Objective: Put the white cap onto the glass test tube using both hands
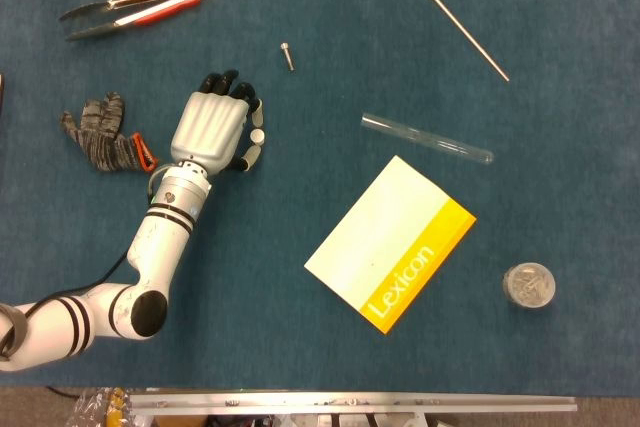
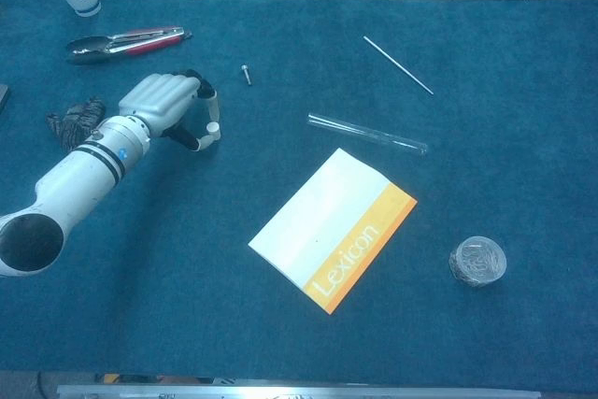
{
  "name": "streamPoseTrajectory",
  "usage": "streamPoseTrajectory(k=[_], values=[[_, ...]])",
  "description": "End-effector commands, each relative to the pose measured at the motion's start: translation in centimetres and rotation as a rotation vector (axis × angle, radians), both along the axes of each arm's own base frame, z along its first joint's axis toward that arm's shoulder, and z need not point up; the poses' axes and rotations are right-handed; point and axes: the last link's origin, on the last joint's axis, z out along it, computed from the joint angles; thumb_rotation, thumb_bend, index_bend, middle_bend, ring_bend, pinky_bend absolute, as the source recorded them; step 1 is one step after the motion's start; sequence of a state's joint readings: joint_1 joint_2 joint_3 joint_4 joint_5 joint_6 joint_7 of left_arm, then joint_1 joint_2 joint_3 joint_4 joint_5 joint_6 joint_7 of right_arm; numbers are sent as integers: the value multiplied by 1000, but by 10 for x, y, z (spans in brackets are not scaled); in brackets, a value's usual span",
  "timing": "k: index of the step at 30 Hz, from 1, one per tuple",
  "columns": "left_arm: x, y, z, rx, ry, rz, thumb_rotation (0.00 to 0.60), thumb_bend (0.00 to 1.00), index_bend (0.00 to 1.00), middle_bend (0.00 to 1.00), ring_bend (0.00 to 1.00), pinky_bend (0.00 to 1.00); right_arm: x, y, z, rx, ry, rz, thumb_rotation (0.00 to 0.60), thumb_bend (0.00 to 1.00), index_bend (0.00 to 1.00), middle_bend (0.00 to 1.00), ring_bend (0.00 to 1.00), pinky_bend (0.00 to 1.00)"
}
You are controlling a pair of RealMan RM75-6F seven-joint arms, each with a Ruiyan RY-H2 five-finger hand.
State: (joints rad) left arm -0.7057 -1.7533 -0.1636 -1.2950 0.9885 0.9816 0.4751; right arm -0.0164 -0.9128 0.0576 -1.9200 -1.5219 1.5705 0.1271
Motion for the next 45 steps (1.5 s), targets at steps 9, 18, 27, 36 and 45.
streamPoseTrajectory(k=[9,18,27,36,45], values=[[2,0,-2,-6,-5,-2,566,291,450,255,84,95,0,1,1,-7,-1,1,600,307,379,282,216,324],[2,0,-3,-9,-5,0,599,291,468,261,84,95,0,2,2,-15,0,-1,600,307,379,282,212,324],[5,0,-5,-18,-12,0,600,306,482,261,84,95,-1,3,3,-18,-2,-5,600,308,379,282,211,324],[8,0,3,-26,-92,23,597,359,514,275,90,95,-2,1,3,-20,-1,-7,600,308,378,282,211,324],[2,-7,41,-2,-122,16,598,376,520,282,93,95,3,-8,0,-10,58,3,600,308,378,282,210,324]])
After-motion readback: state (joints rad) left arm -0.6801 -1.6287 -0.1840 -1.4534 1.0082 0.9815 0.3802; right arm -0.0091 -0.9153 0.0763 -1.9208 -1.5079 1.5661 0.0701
